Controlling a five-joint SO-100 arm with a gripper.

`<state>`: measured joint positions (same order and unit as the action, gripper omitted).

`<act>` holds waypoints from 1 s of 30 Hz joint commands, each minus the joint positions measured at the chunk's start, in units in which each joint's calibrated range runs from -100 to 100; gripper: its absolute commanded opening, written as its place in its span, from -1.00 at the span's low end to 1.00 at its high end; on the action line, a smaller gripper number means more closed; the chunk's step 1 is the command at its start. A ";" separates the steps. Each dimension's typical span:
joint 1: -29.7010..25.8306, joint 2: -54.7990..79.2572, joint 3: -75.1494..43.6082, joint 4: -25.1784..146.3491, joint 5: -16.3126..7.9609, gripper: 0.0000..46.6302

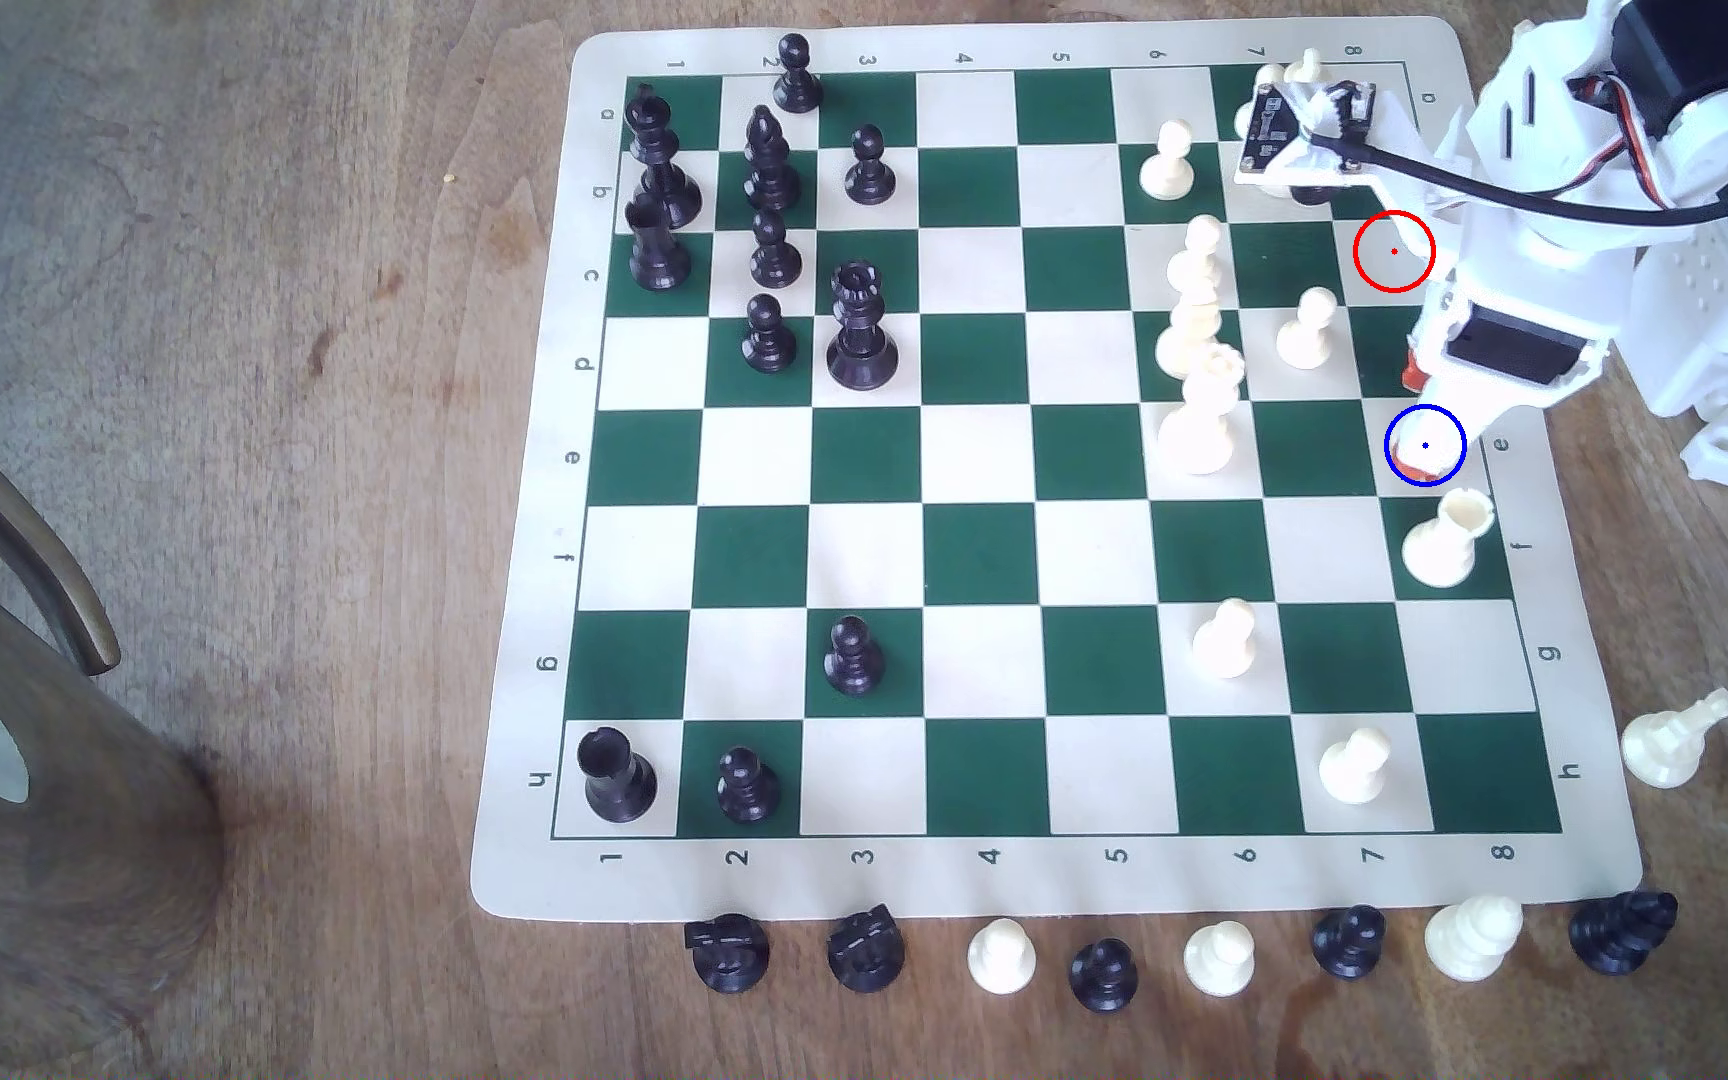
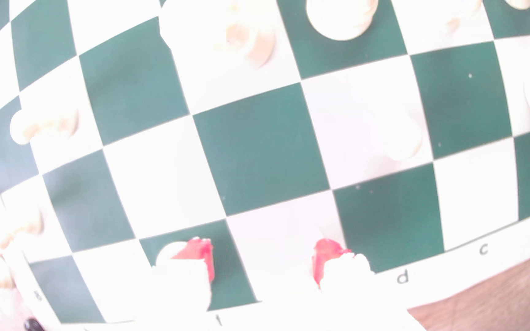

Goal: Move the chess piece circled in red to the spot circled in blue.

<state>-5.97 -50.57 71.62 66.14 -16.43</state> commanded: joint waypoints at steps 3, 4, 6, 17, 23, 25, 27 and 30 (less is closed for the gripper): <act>1.08 -1.73 0.00 0.37 0.10 -0.21; 1.40 -1.90 0.00 0.61 0.24 -0.21; 3.20 -2.32 -0.45 0.94 0.73 -0.22; 7.42 -10.13 -4.17 7.74 1.81 -0.19; 12.50 -17.26 -22.48 18.22 3.76 -0.13; 12.35 -19.38 -22.85 18.79 4.20 -0.13; 11.25 -22.61 -21.58 19.61 4.40 -0.14; 10.31 -29.40 -17.95 19.94 4.84 -0.18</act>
<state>5.09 -72.60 54.36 85.90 -11.99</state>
